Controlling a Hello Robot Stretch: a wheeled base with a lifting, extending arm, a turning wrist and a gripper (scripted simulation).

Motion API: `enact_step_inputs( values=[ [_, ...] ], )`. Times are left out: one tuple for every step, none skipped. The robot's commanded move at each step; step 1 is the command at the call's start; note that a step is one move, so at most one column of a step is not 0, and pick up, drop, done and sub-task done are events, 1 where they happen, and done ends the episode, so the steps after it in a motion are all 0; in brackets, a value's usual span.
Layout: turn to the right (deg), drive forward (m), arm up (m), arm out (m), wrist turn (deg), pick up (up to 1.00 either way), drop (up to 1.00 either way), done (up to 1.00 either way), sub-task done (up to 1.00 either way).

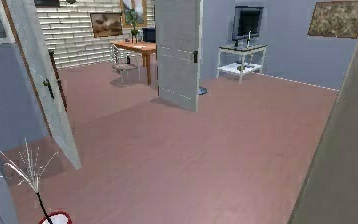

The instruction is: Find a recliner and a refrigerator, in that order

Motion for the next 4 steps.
enact_step_inputs(
  values=[
    [-12.0, 0.00, 0.00, 0.00, 0.0, 0.00, 0.00, 0.00, 0.00],
    [0.0, 1.00, 0.00, 0.00, 0.0, 0.00, 0.00, 0.00, 0.00],
    [-30.0, 0.00, 0.00, 0.00, 0.0, 0.00, 0.00, 0.00, 0.00],
    [0.0, 0.05, 0.00, 0.00, 0.0, 0.00, 0.00, 0.00, 0.00]
  ],
)
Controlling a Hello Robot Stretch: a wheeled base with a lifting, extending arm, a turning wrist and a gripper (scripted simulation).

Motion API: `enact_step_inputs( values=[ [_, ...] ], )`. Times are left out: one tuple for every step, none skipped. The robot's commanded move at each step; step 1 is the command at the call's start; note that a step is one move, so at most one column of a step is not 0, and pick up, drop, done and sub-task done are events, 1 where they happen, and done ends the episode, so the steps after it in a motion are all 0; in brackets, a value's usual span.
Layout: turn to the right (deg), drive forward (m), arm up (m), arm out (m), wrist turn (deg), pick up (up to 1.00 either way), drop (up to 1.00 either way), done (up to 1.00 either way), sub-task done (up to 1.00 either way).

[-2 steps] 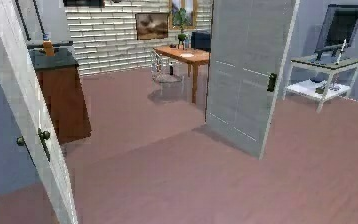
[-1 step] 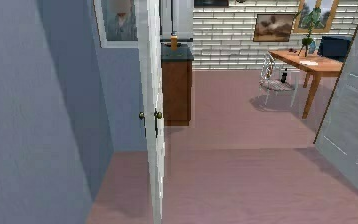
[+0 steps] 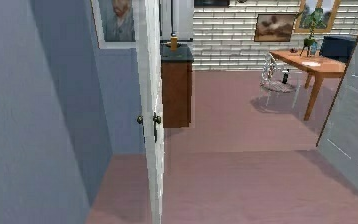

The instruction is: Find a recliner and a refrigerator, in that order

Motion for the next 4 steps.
enact_step_inputs(
  values=[
    [15.0, 0.00, 0.00, 0.00, 0.0, 0.00, 0.00, 0.00, 0.00],
    [3.0, 0.00, 0.00, 0.00, 0.0, 0.00, 0.00, 0.00, 0.00],
    [45.0, 0.00, 0.00, 0.00, 0.0, 0.00, 0.00, 0.00, 0.00],
    [24.0, 0.00, 0.00, 0.00, 0.0, 0.00, 0.00, 0.00, 0.00]
  ],
)
